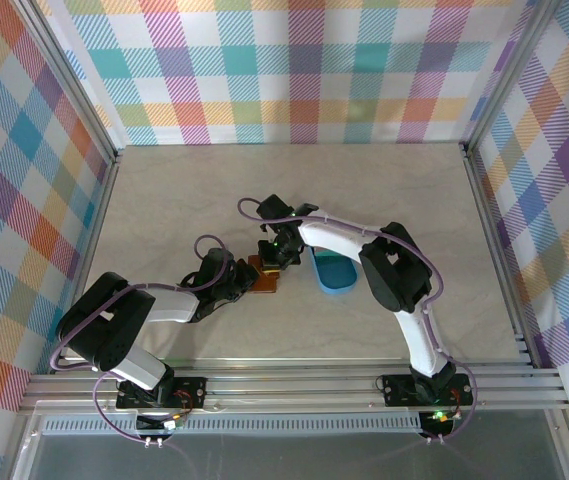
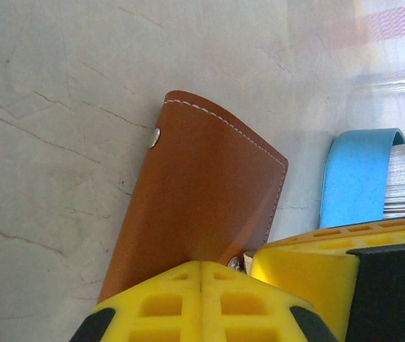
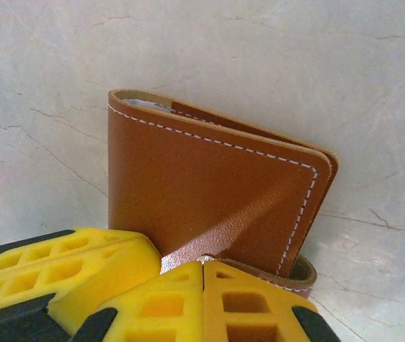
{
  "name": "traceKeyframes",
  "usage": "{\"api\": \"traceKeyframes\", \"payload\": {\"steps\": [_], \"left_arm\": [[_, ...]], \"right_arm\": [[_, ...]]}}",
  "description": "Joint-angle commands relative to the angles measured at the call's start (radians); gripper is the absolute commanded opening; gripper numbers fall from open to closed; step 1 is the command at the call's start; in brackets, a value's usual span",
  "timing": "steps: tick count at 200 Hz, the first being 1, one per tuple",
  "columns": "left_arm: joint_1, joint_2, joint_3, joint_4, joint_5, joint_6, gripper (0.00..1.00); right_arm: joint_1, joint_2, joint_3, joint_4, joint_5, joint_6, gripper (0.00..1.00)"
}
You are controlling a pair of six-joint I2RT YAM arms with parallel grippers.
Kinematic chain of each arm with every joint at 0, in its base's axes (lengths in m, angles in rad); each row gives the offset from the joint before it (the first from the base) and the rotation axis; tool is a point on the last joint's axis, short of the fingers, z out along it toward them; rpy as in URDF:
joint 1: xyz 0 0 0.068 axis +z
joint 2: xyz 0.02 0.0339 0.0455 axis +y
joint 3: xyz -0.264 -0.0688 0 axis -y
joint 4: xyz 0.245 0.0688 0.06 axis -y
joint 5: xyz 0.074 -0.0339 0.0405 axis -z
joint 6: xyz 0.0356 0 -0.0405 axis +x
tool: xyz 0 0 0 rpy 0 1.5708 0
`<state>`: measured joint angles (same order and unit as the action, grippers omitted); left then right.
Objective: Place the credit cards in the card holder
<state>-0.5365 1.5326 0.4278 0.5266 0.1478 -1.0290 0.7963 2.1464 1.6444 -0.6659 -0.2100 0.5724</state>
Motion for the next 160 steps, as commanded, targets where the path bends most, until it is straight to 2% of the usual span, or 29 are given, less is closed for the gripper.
{"api": "traceKeyframes", "payload": {"steps": [1, 160], "left_arm": [[-0.017, 0.037, -0.024, -0.044, 0.014, -0.003, 0.00], [-0.017, 0.032, -0.035, -0.039, 0.013, -0.005, 0.00]], "right_arm": [[0.004, 0.030, 0.017, 0.006, -0.004, 0.017, 0.00], [0.002, 0.044, 0.015, 0.059, -0.048, 0.043, 0.00]]}}
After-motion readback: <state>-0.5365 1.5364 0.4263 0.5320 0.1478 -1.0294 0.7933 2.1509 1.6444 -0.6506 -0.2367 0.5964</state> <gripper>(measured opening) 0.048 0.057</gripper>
